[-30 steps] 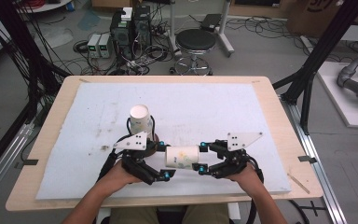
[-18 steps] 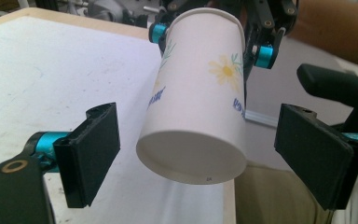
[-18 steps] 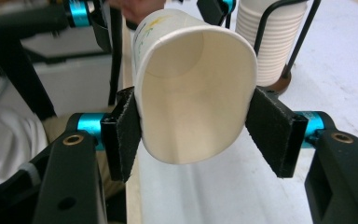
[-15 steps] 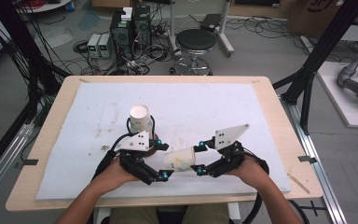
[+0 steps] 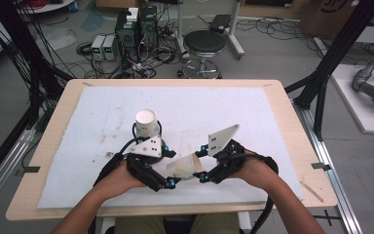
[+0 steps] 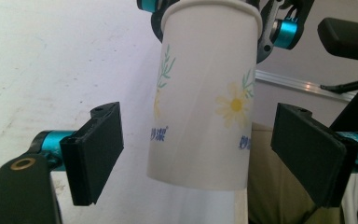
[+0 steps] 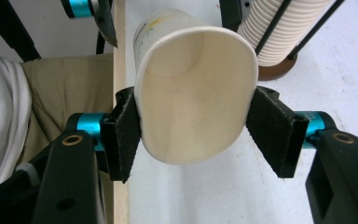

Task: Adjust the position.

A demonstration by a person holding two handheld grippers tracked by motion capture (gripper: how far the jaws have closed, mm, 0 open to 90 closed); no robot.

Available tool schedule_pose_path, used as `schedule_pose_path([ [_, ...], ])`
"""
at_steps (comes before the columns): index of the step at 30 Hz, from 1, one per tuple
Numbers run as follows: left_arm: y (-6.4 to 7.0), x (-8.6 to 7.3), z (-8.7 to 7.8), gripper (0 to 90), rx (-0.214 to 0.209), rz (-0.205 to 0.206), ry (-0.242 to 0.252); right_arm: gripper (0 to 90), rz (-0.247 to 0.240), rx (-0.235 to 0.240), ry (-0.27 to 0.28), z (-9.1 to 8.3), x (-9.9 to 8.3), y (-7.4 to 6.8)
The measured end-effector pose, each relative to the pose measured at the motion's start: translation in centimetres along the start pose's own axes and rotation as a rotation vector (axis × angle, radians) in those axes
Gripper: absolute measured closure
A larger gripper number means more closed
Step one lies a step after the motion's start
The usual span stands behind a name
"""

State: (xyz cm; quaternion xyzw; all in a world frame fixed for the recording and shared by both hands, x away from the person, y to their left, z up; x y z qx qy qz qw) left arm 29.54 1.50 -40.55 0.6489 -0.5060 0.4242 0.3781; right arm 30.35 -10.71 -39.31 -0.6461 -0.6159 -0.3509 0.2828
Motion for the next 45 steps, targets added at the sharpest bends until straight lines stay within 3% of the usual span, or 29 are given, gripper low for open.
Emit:
schedule_pose_path([
  [15,0.1,-0.8,0.9,20.1,-0.015,0.018,-0.088,37.5,-0.071,0.006,-0.141,0.9,1.0,-0.1],
  [20,0.2,-1.2,1.2,24.6,-0.03,0.018,-0.116,37.3,-0.098,0.009,-0.173,1.3,1.1,-0.1],
  [28,0.3,-1.6,1.8,34.9,-0.051,0.017,-0.15,36.8,-0.096,0.022,-0.213,1.8,0.7,-0.5],
  [38,0.4,-1.9,2.1,38.1,-0.064,0.021,-0.168,37.2,-0.102,0.041,-0.2,2.0,0.7,-0.6],
  [40,0.4,-1.9,2.1,38.0,-0.064,0.017,-0.155,35.6,-0.1,0.044,-0.181,2.1,0.7,-0.6],
  [45,0.4,-2.0,1.8,36.2,-0.048,-0.009,-0.091,23.7,-0.016,0.018,-0.072,1.9,1.0,-0.3],
])
Point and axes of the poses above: each handheld gripper's, and its own axes: z roughly forward along the jaws, x roughly out of its top, y roughly to its right, the point moved 9 cm from there along z, roughly forward along the jaws, and after that the axes turned 12 degrees about y, right-handed, at the moved point
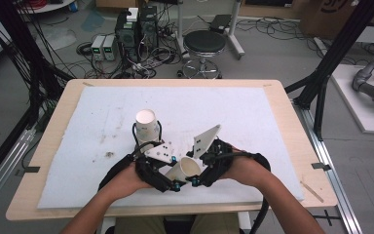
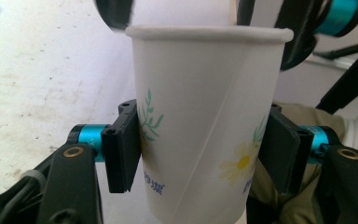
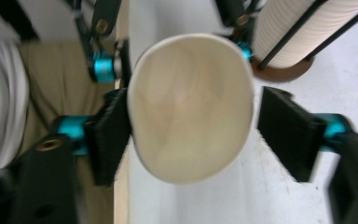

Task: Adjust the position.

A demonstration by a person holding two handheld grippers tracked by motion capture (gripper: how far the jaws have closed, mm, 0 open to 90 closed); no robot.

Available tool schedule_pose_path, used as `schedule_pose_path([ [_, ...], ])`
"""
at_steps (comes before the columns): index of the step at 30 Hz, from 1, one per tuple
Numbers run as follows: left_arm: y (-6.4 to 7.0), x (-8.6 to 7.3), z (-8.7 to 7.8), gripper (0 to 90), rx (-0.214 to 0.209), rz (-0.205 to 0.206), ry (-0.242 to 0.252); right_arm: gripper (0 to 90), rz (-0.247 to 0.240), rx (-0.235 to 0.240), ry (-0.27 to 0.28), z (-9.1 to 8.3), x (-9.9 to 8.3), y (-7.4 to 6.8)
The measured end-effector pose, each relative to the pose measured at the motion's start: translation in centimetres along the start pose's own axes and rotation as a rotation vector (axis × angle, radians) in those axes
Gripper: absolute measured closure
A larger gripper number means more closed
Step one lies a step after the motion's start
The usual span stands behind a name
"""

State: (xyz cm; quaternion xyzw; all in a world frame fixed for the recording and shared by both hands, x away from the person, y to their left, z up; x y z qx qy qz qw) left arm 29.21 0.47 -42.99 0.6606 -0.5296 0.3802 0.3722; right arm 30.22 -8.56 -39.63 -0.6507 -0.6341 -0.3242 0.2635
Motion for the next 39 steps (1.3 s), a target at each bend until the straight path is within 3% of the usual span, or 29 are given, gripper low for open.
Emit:
schedule_pose_path([
  [4,0.0,-0.6,-0.7,35.1,0.028,-0.019,0.076,21.7,0.077,-0.013,0.14,-0.7,0.1,0.2],
  [10,-0.2,-1.5,-2.1,34.1,0.081,-0.052,0.197,21.8,0.18,-0.04,0.306,-1.8,-0.8,0.7],
  [15,-0.6,-2.2,-3.7,35.1,0.143,-0.06,0.277,21.8,0.237,-0.094,0.378,-2.7,-2.2,1.3],
  [26,-1.2,-4.3,-9.3,36.2,0.278,-0.086,0.435,21.9,0.313,-0.264,0.427,-4.7,-6.6,2.7],
  [36,-3.0,-6.3,-15.8,35.1,0.456,-0.104,0.593,21.9,0.371,-0.409,0.443,-5.7,-10.4,3.6],
  [39,-3.7,-6.4,-17.3,35.2,0.514,-0.094,0.632,21.9,0.381,-0.423,0.457,-5.9,-10.8,3.8],
])
Point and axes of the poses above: each handheld gripper's, and its own axes: z roughly forward along the jaws, x roughly out of its top, y roughly to its right, the point moved 9 cm from there along z, roughly forward along the jaws, and after that the axes turned 12 degrees about y, right-handed, at the moved point
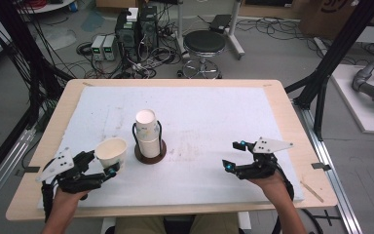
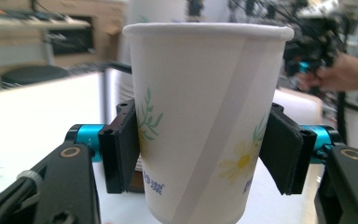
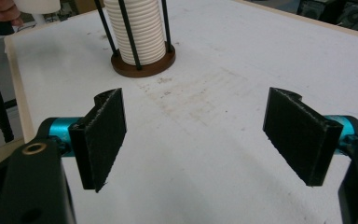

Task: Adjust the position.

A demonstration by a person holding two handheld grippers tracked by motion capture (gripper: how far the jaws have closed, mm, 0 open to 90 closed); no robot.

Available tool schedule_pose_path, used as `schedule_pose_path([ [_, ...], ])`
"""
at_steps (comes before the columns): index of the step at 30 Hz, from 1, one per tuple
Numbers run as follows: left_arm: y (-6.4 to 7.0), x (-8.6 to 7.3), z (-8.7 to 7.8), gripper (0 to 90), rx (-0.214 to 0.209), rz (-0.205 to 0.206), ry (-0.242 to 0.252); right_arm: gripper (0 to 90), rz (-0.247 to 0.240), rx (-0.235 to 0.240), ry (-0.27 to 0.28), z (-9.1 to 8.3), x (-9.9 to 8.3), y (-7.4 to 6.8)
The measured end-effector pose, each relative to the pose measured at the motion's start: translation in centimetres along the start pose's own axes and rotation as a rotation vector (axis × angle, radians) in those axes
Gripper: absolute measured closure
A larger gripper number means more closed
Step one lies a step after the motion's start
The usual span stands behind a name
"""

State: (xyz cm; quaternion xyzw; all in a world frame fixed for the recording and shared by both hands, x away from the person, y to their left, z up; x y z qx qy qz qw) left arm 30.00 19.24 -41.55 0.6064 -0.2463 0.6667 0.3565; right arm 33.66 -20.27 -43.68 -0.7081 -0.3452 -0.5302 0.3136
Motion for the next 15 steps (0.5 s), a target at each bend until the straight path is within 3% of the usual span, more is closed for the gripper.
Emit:
schedule_pose_path([
  [5,-2.0,0.9,-0.7,35.3,0.085,0.054,0.046,21.8,-0.015,-0.035,0.011,-0.2,-0.1,0.5],
  [12,-4.4,1.5,-1.8,35.3,0.198,0.073,0.12,21.8,-0.014,-0.06,0.019,-0.6,-0.1,0.7],
  [15,-4.9,1.2,-2.6,35.3,0.222,0.08,0.116,21.9,-0.015,-0.072,0.027,-0.6,0.0,0.9],
])
Point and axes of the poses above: each handheld gripper's, and its own axes: z roughly forward along the jaws, x roughly out of its top, y roughly to its right, the point moved 9 cm from there along z, roughly forward along the jaws, and after that the axes turned 12 degrees about y, right-handed, at the moved point
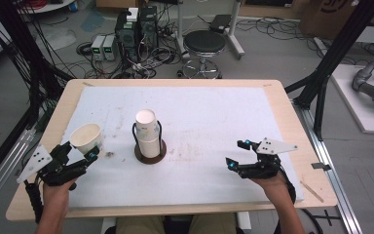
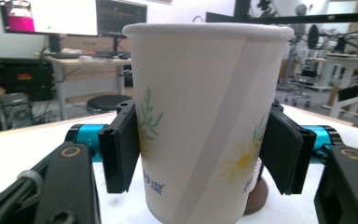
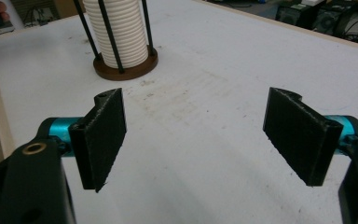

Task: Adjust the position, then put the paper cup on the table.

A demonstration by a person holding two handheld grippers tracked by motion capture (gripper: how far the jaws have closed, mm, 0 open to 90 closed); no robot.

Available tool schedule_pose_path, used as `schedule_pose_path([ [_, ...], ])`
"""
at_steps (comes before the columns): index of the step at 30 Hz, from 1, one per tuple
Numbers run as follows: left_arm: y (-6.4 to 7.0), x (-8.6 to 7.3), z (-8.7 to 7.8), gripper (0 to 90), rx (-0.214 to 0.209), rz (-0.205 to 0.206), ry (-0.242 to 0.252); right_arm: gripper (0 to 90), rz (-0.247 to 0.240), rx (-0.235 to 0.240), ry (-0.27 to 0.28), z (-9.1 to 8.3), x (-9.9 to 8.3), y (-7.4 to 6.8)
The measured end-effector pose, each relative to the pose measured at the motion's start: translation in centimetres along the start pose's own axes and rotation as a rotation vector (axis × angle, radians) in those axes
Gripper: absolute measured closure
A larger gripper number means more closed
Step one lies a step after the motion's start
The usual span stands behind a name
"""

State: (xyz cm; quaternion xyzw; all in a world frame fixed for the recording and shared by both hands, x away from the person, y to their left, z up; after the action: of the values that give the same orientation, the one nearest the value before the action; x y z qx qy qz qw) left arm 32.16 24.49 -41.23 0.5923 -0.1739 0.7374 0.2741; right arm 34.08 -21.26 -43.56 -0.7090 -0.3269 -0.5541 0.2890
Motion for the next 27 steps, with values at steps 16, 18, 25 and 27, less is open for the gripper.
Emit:
schedule_pose_path([
  [16,-0.7,-0.3,0.3,33.9,0.015,0.012,-0.002,21.9,0.003,-0.014,0.018,-0.5,0.2,0.2],
  [18,-0.9,-0.5,0.5,33.6,0.015,0.017,-0.007,21.8,0.004,-0.015,0.015,-0.5,0.1,0.2],
  [25,-2.2,-1.3,1.7,33.1,0.025,-0.003,-0.033,21.9,0.008,-0.019,0.011,-0.4,0.0,0.3],
  [27,-2.6,-1.5,2.3,32.9,0.03,-0.005,-0.039,21.9,0.008,-0.015,0.004,-0.5,-0.1,0.2],
])
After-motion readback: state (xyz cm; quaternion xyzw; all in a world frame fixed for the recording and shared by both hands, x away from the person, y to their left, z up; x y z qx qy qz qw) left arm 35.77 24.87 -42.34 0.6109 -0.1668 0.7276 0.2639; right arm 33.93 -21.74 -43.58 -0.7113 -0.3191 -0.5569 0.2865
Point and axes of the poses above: each handheld gripper's, and its own axes: z roughly forward along the jaws, x roughly out of its top, y roughly to its right, the point moved 9 cm from there along z, roughly forward along the jaws, and after that the axes turned 12 degrees about y, right-handed, at the moved point
